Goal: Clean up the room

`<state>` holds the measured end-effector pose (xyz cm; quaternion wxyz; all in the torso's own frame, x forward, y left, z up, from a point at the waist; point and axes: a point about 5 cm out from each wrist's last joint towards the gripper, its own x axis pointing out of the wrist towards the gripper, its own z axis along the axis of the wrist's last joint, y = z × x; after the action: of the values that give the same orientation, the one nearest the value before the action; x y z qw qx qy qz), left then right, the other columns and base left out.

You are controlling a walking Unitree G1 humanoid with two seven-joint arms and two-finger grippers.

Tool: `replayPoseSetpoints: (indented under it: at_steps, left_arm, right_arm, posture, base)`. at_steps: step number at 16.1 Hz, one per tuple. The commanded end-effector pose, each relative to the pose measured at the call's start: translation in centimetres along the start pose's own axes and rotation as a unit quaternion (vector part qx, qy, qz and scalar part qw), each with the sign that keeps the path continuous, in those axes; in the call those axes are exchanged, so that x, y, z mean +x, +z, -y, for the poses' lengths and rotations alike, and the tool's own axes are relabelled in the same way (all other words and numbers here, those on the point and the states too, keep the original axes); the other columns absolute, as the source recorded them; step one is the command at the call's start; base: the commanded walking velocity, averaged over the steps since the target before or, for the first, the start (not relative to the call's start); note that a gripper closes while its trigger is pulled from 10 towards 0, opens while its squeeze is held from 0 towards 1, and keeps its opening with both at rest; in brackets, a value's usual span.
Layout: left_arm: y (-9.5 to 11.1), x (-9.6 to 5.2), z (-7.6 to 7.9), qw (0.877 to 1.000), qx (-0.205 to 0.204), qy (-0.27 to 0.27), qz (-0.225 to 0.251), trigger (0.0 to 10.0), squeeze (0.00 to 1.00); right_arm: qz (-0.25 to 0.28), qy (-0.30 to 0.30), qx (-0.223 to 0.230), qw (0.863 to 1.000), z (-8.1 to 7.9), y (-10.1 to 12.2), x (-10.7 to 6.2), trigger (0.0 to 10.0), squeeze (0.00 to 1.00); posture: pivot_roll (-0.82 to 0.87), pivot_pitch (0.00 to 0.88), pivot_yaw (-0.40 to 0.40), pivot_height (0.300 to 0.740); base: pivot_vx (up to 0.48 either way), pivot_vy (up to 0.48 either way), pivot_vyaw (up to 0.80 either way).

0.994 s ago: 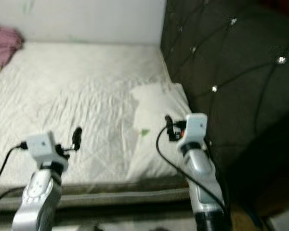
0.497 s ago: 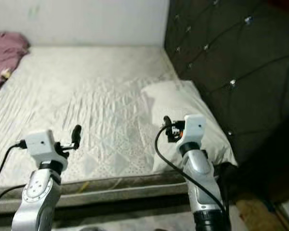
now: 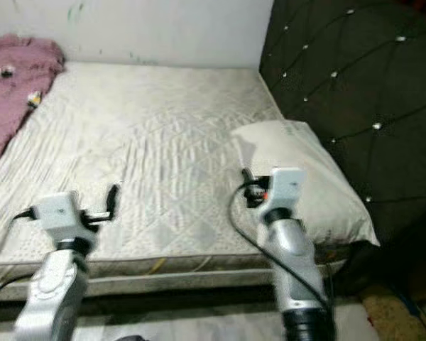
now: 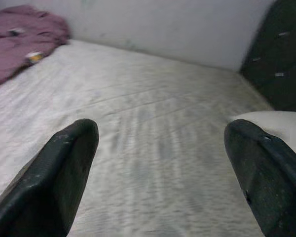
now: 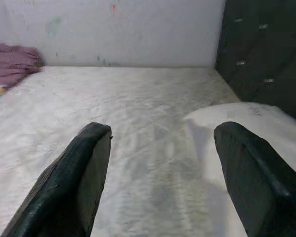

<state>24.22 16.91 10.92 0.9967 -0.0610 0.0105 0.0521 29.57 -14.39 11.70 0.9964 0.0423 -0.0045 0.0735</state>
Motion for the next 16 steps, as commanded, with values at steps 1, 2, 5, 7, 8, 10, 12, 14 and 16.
replayPoseSetpoints:
  at_steps: [1,2,5,7,8,10,12,14,16]
  left_arm:
    - [0.15,0.02,0.54,1.0,-0.007,-0.008,0.004,10.0,0.0]
    - [0.14,0.04,0.54,1.0,-0.007,-0.009,0.004,10.0,0.0]
    - [0.1,0.1,0.58,1.0,-0.007,-0.011,0.004,10.0,0.0]
    - [0.11,0.16,0.6,1.0,-0.007,-0.013,0.005,10.0,0.0]
    - [0.11,0.17,0.61,1.0,-0.007,-0.013,0.005,10.0,0.0]
    - [0.11,0.2,0.74,1.0,-0.006,-0.022,0.002,10.0,0.0]
    - [0.14,0.18,0.77,1.0,-0.005,-0.022,0.004,10.0,0.0]
    - [0.14,0.22,0.79,1.0,-0.004,-0.021,0.005,10.0,0.0]
    - [0.14,0.2,0.83,1.0,-0.004,-0.022,0.005,10.0,0.0]
  right_arm:
    - [-0.001,-0.01,-0.008,1.0,0.8,0.1,-0.11,10.0,0.0]
    - [-0.002,-0.01,-0.009,1.0,0.8,0.09,-0.09,10.0,0.0]
    - [-0.003,-0.01,-0.01,1.0,0.83,0.05,-0.05,10.0,0.0]
    - [-0.003,-0.01,-0.012,1.0,0.84,0.04,0.01,10.0,0.0]
    - [-0.003,-0.01,-0.012,1.0,0.84,0.04,0.02,10.0,0.0]
    - [-0.003,-0.011,-0.014,1.0,0.89,0.03,0.08,10.0,0.0]
    - [-0.003,-0.011,-0.015,1.0,0.91,0.04,0.08,10.0,0.0]
    - [-0.003,-0.011,-0.017,1.0,0.94,0.02,0.15,10.0,0.0]
    - [-0.004,-0.011,-0.018,1.0,0.95,-0.01,0.15,10.0,0.0]
  posture:
    - [-0.02,0.055,-0.036,0.74]
    - [-0.02,0.053,-0.037,0.74]
    - [-0.02,0.051,-0.036,0.74]
    - [-0.02,0.048,-0.036,0.74]
    - [-0.02,0.048,-0.036,0.74]
    - [-0.02,0.046,-0.037,0.74]
    - [-0.02,0.046,-0.037,0.74]
    - [-0.02,0.044,-0.04,0.74]
    - [-0.02,0.045,-0.04,0.74]
  base:
    - [0.0,0.461,0.0]
    - [0.0,0.461,0.0]
    - [0.0,0.464,0.0]
    - [0.0,0.461,0.0]
    - [0.0,0.461,0.0]
    - [0.0,0.461,0.0]
    - [0.0,0.461,0.0]
    - [0.0,0.461,0.0]
    - [0.0,0.458,0.0]
